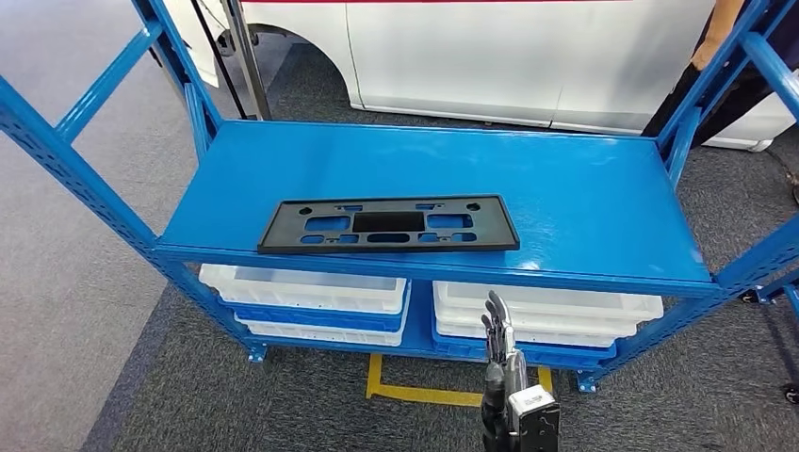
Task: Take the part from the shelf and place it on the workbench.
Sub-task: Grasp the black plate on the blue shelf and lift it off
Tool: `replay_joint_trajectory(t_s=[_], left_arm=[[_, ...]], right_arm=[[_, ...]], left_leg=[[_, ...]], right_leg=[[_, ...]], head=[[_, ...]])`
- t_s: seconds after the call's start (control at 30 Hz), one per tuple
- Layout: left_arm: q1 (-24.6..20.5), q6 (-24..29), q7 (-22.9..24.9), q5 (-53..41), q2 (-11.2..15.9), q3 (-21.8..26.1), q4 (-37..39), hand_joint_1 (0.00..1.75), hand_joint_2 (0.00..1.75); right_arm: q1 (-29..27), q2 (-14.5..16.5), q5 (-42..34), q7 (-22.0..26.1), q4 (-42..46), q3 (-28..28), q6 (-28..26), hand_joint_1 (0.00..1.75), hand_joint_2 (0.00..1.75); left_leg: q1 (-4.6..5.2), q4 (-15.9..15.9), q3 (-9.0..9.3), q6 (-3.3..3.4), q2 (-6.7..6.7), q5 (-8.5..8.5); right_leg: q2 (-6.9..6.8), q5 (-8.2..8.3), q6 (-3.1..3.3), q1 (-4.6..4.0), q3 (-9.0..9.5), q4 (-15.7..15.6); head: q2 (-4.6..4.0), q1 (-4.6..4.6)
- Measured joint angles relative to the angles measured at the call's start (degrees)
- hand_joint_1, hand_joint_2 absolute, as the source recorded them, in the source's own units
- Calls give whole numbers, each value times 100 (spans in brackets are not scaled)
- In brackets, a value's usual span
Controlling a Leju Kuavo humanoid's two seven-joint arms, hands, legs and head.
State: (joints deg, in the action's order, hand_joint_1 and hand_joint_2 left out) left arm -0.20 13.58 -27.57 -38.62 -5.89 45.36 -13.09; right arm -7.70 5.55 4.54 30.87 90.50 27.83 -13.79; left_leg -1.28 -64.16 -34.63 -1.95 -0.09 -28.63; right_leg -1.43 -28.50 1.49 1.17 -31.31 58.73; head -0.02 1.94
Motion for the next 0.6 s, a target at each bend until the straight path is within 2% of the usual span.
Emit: replay_joint_trajectory(t_s=[0.03, 0.07, 0.17, 0.23, 0.27, 0.33, 0.37, 0.4, 0.43, 0.5, 0.53, 0.6], left_arm=[[0, 7, 10, -21, 24, 15, 0, 0, 0], [-1, 14, 21, -45, 45, 33, 0, 0, 0], [9, 22, 32, -107, 107, 107, 0, 0, 0], [13, 12, 25, -146, 136, 154, 0, 0, 0], [6, 1, 20, -177, 153, 181, 0, 0, 0], [-10, -25, 10, -251, 197, 228, 0, 0, 0], [-15, -35, 7, -294, 223, 247, -1, 0, 0], [-20, -43, 4, -332, 249, 259, -1, 0, 0], [-26, -51, 3, -367, 273, 271, -1, 0, 0], [-45, -69, 4, -437, 311, 307, 0, 0, 0], [-59, -81, 5, -469, 323, 327, -1, 0, 0], [-79, -99, 9, -512, 353, 368, -1, 0, 0]], right_arm=[[19, 1, 100, -51, -3, 24, -98, 0, 175], [40, 1, 224, -104, -6, 53, -208, 0, 175], [108, 1, 1050, -363, -39, 170, -749, 0, 175], [178, 3, 2144, -671, -98, 250, -1345, 0, 175], [219, 5, 2821, -852, -154, 279, -1680, 0, 175], [295, 15, 4094, -1166, -318, 308, -2214, 0, 175], [326, 27, 4697, -1280, -416, 307, -2396, 0, 175], [349, 54, 5180, -1309, -497, 277, -2479, 0, 175], [367, 103, 5623, -1280, -562, 218, -2520, 0, 175], [400, 260, 6336, -1098, -641, -2, -2550, 0, 175], [416, 352, 6578, -1012, -664, -138, -2554, 0, 175], [442, 508, 6854, -917, -699, -386, -2564, 0, 175]], left_leg=[[13, 325, 151, 26, 13, 121], [27, 519, 237, 54, 23, 169], [49, 623, 266, 151, 15, 172], [31, 666, 285, 234, 11, 201], [22, 683, 293, 273, 11, 212], [35, 681, 290, 320, 7, 207], [43, 676, 292, 331, 0, 202], [50, 670, 296, 335, -12, 196], [56, 660, 303, 335, -26, 188], [66, 638, 322, 320, -57, 163], [80, 617, 322, 300, -70, 146], [91, 594, 304, 242, -89, 130]], right_leg=[[-2, -12, -22, -11, 7, 9], [-5, -18, -46, -23, 8, 13], [-7, -19, -129, -36, 10, 4], [29, -142, -172, -27, -44, 150], [56, -292, -184, -24, -153, 392], [96, -636, -196, -26, -508, 1116], [105, -733, -199, -27, -675, 1438], [110, -709, -194, -27, -757, 1570], [113, -575, -180, -28, -740, 1490], [126, -149, -117, -40, -465, 830], [136, -5, -83, -53, -315, 484], [149, 78, -44, -85, -170, 125]], head=[[0, -1], [0, -2], [0, -4], [0, -5], [0, -6], [1, -7], [1, -7], [1, -7], [1, -7], [0, -7], [0, -7], [1, -5]])
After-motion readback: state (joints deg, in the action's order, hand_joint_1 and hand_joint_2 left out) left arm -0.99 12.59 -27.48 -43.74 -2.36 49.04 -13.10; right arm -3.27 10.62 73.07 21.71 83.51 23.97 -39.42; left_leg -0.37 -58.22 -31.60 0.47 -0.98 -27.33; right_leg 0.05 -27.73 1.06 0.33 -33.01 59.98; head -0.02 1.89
